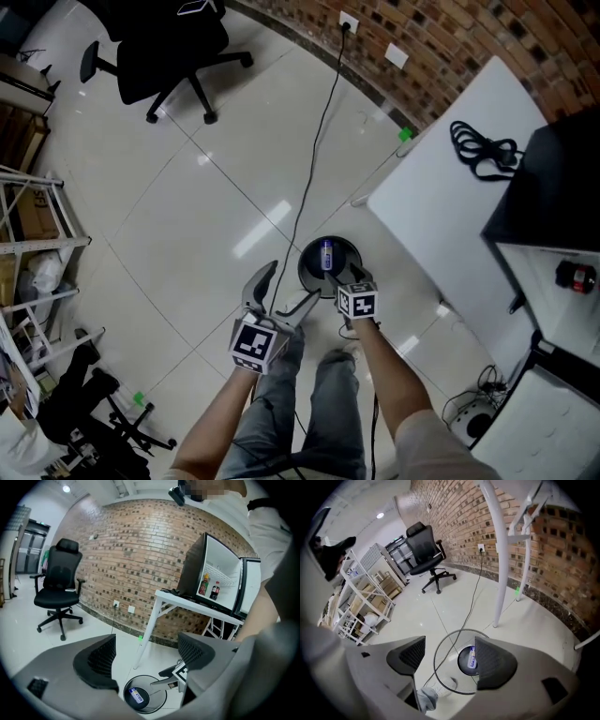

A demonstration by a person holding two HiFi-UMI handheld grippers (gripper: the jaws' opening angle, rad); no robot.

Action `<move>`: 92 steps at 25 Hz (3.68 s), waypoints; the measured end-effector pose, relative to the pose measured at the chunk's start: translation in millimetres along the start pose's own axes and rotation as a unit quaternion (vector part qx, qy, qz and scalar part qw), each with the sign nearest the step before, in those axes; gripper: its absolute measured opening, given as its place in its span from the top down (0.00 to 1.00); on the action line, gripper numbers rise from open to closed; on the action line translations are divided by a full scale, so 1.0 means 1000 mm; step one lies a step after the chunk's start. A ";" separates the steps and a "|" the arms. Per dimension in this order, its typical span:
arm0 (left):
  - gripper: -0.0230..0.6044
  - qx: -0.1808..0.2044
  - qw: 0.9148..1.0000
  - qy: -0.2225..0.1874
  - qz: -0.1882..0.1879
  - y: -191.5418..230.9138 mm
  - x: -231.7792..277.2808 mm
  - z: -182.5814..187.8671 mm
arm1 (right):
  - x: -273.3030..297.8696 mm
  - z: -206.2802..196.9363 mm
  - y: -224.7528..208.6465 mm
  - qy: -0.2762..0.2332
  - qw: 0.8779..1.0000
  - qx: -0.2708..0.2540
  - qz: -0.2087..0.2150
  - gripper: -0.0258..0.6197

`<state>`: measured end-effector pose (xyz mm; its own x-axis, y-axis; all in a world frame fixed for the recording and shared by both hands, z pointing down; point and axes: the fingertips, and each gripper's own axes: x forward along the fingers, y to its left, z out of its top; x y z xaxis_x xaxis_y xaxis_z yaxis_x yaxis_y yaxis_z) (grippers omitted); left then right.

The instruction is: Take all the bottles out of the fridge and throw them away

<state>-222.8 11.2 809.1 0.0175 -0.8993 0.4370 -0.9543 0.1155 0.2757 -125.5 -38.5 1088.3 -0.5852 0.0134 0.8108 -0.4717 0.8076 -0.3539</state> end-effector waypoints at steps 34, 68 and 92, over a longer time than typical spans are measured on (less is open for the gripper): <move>0.34 0.121 0.955 -0.154 -0.224 -0.324 -0.089 0.351 | -0.775 0.182 0.009 -0.521 0.797 0.049 -0.301 0.41; 0.34 0.156 0.934 -0.201 -0.250 -0.407 -0.120 0.358 | -0.865 0.102 0.057 -0.559 0.725 0.058 -0.398 0.41; 0.34 0.162 0.939 -0.164 -0.256 -0.391 -0.079 0.359 | -0.758 0.134 -0.006 -0.499 0.805 0.071 -0.313 0.42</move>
<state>42.0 -114.9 359.5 0.4571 -0.8893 0.0164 -0.8872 -0.4546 0.0788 232.8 -132.5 413.1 -0.4088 -0.9072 0.0989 -0.9093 0.3957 -0.1293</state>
